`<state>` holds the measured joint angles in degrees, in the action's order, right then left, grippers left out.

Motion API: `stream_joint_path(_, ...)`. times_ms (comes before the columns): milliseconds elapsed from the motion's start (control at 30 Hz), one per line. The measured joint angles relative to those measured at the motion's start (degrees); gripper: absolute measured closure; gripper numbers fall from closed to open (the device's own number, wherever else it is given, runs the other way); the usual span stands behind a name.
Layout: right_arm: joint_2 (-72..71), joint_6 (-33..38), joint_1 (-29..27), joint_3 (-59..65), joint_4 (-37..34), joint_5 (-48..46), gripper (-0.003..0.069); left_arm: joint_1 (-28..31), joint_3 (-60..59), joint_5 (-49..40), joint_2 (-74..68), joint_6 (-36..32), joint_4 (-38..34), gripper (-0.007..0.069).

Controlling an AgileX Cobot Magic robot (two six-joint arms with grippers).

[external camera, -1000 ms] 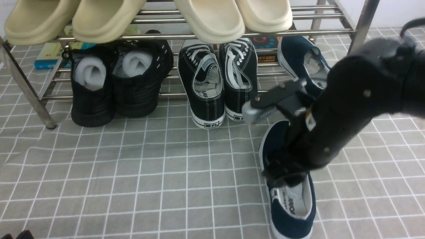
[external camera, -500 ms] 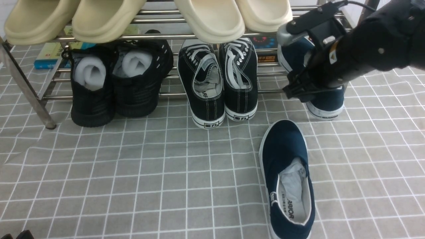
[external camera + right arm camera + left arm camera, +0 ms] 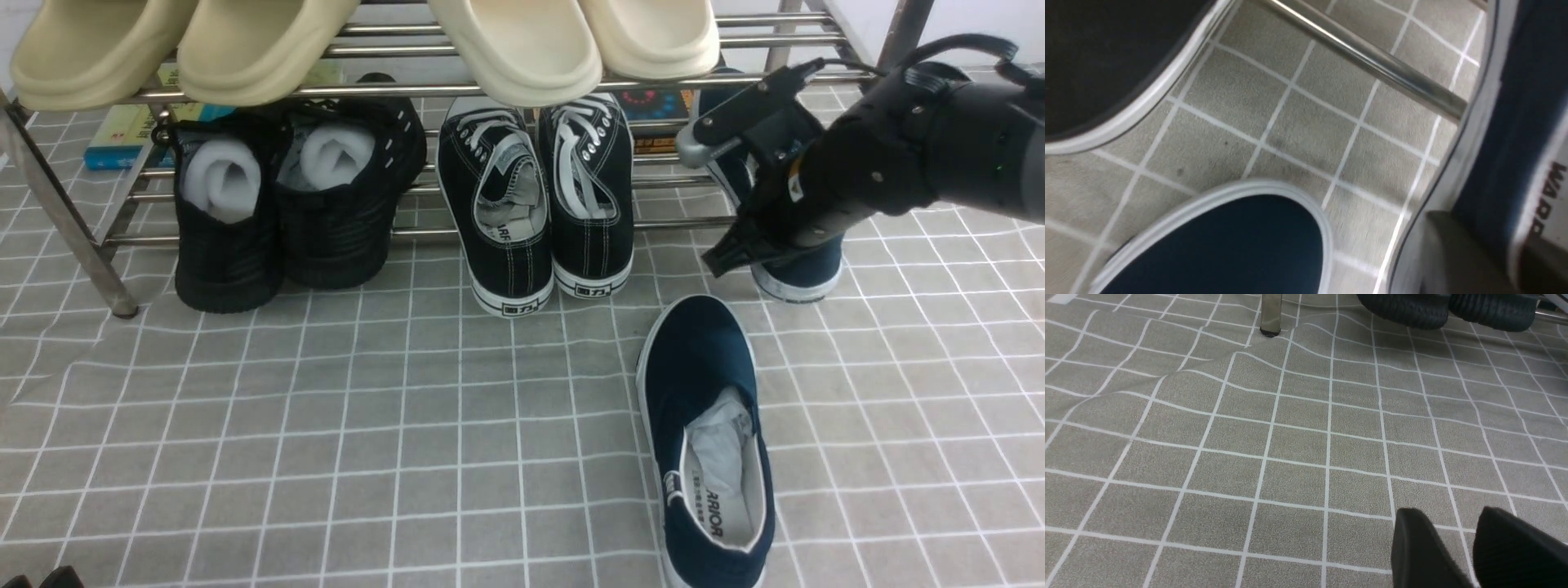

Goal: Take the shoes off the shelf with your hand from the grey coffee tablecloth.

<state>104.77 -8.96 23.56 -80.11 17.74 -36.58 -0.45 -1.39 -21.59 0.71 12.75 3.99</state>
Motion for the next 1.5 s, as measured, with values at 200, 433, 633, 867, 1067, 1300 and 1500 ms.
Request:
stream_joint_path(200, -12.0, -0.4, 4.7, -0.7, -8.8, -19.3, 0.0639, 0.0, 0.0, 0.0, 0.0, 0.0, 0.0, 0.0385)
stream_joint_path(433, -20.9, -2.0, 6.9, 4.1, -15.1, -32.2, 0.0639, 0.0, 0.0, 0.0, 0.0, 0.0, 0.0, 0.0385)
stream_joint_path(633, -22.9, -3.6, 7.0, 16.5, -16.7, -25.0, 0.0639, 0.0, 0.0, 0.0, 0.0, 0.0, 0.0, 0.0385)
stream_joint_path(867, -21.1, -4.2, 7.0, 21.7, -16.6, -16.9, 0.0639, 0.0, 0.0, 0.0, 0.0, 0.0, 0.0, 0.0385)
stream_joint_path(1067, -18.4, -5.4, 7.0, 21.8, -16.6, -15.5, 0.0634, 0.0, 0.0, 0.0, 0.0, 0.0, 0.0, 0.0385)
stream_joint_path(1300, -18.4, -10.6, 7.0, 22.0, -13.7, -15.9, 0.0628, 0.0, 0.0, 0.0, 0.0, 0.0, 0.0, 0.0385)
stream_joint_path(1500, -19.1, -13.6, 7.0, 22.0, -12.4, -17.3, 0.0624, 0.0, 0.0, 0.0, 0.0, 0.0, 0.0, 0.0385)
